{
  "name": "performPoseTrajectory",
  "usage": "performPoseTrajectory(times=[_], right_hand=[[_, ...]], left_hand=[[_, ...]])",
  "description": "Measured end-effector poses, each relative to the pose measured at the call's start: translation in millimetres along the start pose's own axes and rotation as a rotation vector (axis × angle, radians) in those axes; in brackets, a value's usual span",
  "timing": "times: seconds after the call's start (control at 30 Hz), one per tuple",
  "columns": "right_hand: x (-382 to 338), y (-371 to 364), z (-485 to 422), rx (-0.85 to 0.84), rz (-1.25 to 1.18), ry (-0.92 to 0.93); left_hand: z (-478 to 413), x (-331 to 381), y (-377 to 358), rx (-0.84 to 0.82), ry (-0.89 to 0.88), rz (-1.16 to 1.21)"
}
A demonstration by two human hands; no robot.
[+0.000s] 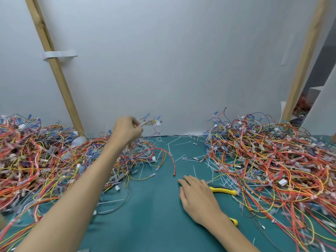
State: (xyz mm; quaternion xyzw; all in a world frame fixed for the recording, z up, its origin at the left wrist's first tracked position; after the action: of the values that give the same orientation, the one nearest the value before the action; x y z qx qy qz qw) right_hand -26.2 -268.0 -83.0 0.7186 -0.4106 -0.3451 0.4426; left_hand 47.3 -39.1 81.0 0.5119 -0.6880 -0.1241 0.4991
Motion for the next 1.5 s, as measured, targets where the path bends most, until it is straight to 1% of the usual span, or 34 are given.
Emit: performPoseTrajectory(times=[0.13,0.23,0.3,0.4,0.5,0.63,0.7,0.77,0.83,0.87,0.9,0.97,1.1,1.13,1.17,1.23,1.3,1.33,1.43,1.5], right_hand=[[-0.4,1.2,0.4,0.0,0.0,-0.001],[-0.3,1.5,0.9,0.005,0.011,0.002],[-0.3,1.7,0.7,0.006,0.007,0.0],[-0.9,2.7,0.2,0.01,-0.004,0.001],[-0.1,5.0,-0.1,0.027,-0.052,-0.016],[3.3,13.2,-3.8,0.097,-0.247,-0.101],[7.5,18.3,-6.3,0.154,-0.408,-0.181],[10.9,28.2,-6.4,0.271,-0.595,-0.248],[10.8,38.8,-7.3,0.442,-0.699,-0.214],[7.9,41.6,-8.0,0.483,-0.736,-0.185],[3.6,41.9,-9.7,0.479,-0.788,-0.164],[-5.1,35.1,-17.9,0.36,-0.951,-0.204],[-11.5,16.3,-41.3,0.094,-1.174,-0.456],[-13.0,13.2,-46.1,0.027,-1.252,-0.494],[-13.6,11.0,-49.6,-0.005,-1.312,-0.509],[-13.0,9.9,-52.0,0.01,-1.387,-0.505],[-10.1,9.1,-49.9,0.064,-1.451,-0.508],[-7.6,8.0,-49.0,0.091,-1.468,-0.507],[-2.5,6.9,-47.5,0.125,-1.484,-0.494],[-0.9,6.6,-47.0,0.143,-1.524,-0.499]], left_hand=[[-9.8,45.2,26.0,0.083,-0.084,0.204],[-11.4,74.0,41.1,0.105,-0.115,0.428],[-7.9,84.0,43.7,0.104,-0.112,0.527],[9.3,79.6,28.0,0.046,-0.039,0.656],[43.5,58.7,-4.6,-0.005,0.048,0.814],[95.8,36.6,-46.0,-0.001,0.057,0.921],[111.8,32.0,-62.1,0.042,0.055,0.915],[126.0,27.4,-71.5,0.157,0.05,0.875],[139.5,23.6,-76.8,0.255,0.01,0.806],[145.6,22.5,-78.8,0.276,-0.032,0.761],[151.2,21.8,-79.9,0.285,-0.086,0.716],[157.1,19.7,-80.2,0.287,-0.183,0.64],[155.2,16.2,-79.3,0.255,-0.306,0.539],[155.7,16.4,-79.8,0.246,-0.325,0.525],[156.4,16.4,-80.4,0.237,-0.33,0.522],[157.1,13.2,-82.4,0.218,-0.295,0.556],[156.2,9.7,-81.7,0.222,-0.248,0.61],[155.7,10.3,-79.5,0.244,-0.251,0.625],[159.4,16.4,-73.8,0.322,-0.333,0.596],[160.1,15.8,-75.1,0.335,-0.321,0.596]])
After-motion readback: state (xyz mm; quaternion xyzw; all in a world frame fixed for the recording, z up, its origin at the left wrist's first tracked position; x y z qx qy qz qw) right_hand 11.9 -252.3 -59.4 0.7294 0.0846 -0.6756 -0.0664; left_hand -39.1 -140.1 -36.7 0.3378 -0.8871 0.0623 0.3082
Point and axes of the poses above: each hand's wrist, its own z-axis away from the middle knuckle, its own y-axis out of the back of the hand, x = y × z, the point moved 5 cm from there along -z, towards the middle knuckle, and after that the axes turned 9 degrees about x, right-handed, at the moved point
